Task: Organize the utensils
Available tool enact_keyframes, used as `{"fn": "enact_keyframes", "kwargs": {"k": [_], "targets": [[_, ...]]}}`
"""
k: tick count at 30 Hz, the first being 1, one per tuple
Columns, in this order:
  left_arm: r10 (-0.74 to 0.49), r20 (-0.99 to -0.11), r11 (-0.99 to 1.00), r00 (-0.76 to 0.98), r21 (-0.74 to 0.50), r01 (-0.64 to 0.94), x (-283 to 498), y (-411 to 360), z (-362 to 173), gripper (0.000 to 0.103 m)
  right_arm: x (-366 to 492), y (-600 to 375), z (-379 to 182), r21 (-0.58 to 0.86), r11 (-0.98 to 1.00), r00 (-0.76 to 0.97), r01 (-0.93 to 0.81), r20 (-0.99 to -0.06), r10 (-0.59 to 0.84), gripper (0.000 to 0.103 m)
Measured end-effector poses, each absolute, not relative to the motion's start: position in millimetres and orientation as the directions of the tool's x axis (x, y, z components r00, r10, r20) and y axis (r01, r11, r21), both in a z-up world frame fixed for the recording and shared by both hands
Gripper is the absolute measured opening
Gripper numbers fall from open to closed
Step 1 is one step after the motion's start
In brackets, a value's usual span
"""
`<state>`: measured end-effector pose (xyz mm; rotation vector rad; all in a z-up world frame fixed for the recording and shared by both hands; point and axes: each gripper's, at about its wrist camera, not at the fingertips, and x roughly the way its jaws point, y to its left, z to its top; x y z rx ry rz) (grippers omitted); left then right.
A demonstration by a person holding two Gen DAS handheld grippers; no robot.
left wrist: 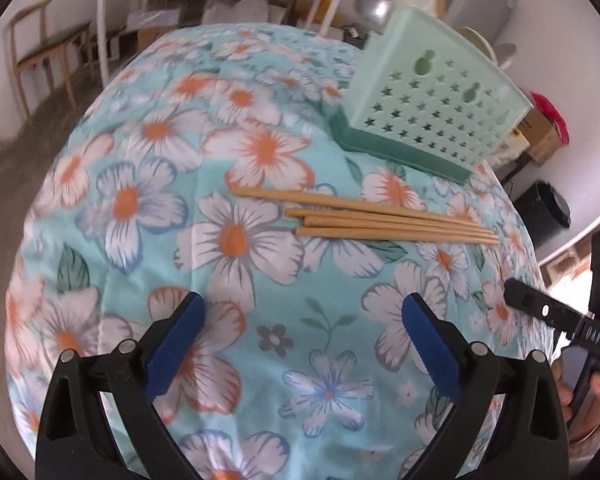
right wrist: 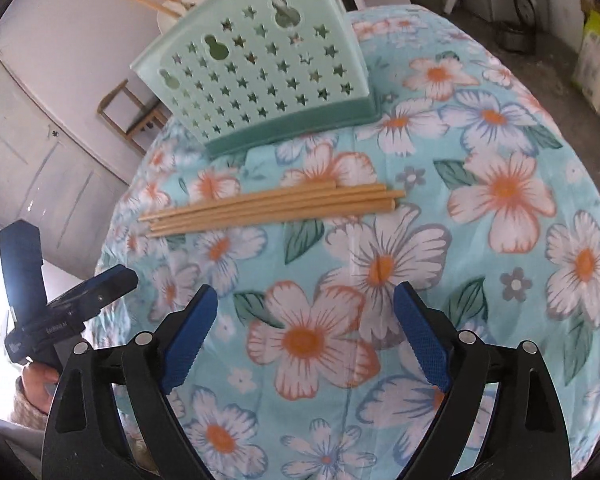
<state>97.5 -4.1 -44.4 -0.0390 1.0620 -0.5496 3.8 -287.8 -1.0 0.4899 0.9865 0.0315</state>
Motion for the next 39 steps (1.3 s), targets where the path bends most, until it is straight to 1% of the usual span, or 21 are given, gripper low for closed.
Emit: {"fn": "enact_keyframes", "kwargs": {"k": [2,6,10,13,15,16,18,21,24,25,27,28,31,32,39], "targets": [[-0.448,-0.813,0.870,0.373,-0.299,0.393,98,-3,-43,0.097,2,-289,-4,0.425,0.887,0.570,0.183,-0.780,0.256,0.092],[-0.453,-0.794,0.875,0.406,-0.310,0.371,96,-4,-36,0.097,-2,-292,-8,0.449,0.879,0.602,0.156,-0.749,0.276,0.093],[-0.481,-0.767,0.860,0.424,-0.322,0.395,96,-15,-23,0.096,-6,-297,-7,0.475,0.871,0.622,0.124,-0.721,0.304,0.093],[-0.521,-0.753,0.837,0.402,-0.357,0.415,99,-29,-19,0.087,-7,-303,-9,0.517,0.848,0.634,0.115,-0.695,0.338,0.093],[-0.560,-0.748,0.817,0.356,-0.424,0.392,105,-37,-22,0.077,-9,-306,-9,0.537,0.836,0.641,0.110,-0.682,0.353,0.093],[-0.592,-0.740,0.798,0.319,-0.483,0.361,110,-39,-26,0.074,-9,-307,-9,0.543,0.833,0.644,0.108,-0.676,0.358,0.093],[-0.630,-0.730,0.774,0.267,-0.562,0.292,116,-40,-36,0.064,-11,-307,-10,0.547,0.831,0.651,0.103,-0.669,0.360,0.093],[-0.699,-0.684,0.711,0.209,-0.695,0.103,130,-32,-57,0.054,-14,-308,-9,0.541,0.835,0.656,0.099,-0.667,0.354,0.093],[-0.756,-0.617,0.624,0.218,-0.780,-0.046,139,-21,-70,0.052,-17,-309,-8,0.540,0.837,0.659,0.094,-0.663,0.354,0.093],[-0.763,-0.607,0.607,0.222,-0.791,-0.077,141,-20,-72,0.051,-17,-309,-8,0.540,0.836,0.660,0.092,-0.662,0.355,0.093],[-0.766,-0.600,0.586,0.233,-0.800,-0.133,142,-17,-77,0.042,-18,-310,-8,0.546,0.833,0.661,0.090,-0.658,0.361,0.093],[-0.763,-0.602,0.584,0.237,-0.798,-0.148,142,-16,-79,0.039,-18,-311,-9,0.550,0.831,0.661,0.088,-0.656,0.364,0.093],[-0.747,-0.617,0.591,0.246,-0.787,-0.177,139,-12,-82,0.019,-19,-312,-9,0.557,0.826,0.661,0.086,-0.652,0.371,0.093],[-0.745,-0.620,0.592,0.248,-0.785,-0.185,139,-11,-84,0.015,-19,-312,-9,0.556,0.826,0.661,0.085,-0.652,0.371,0.093],[-0.766,-0.590,0.559,0.256,-0.807,-0.189,130,1,-86,0.014,-19,-308,-8,0.547,0.832,0.662,0.092,-0.658,0.360,0.093]]}}
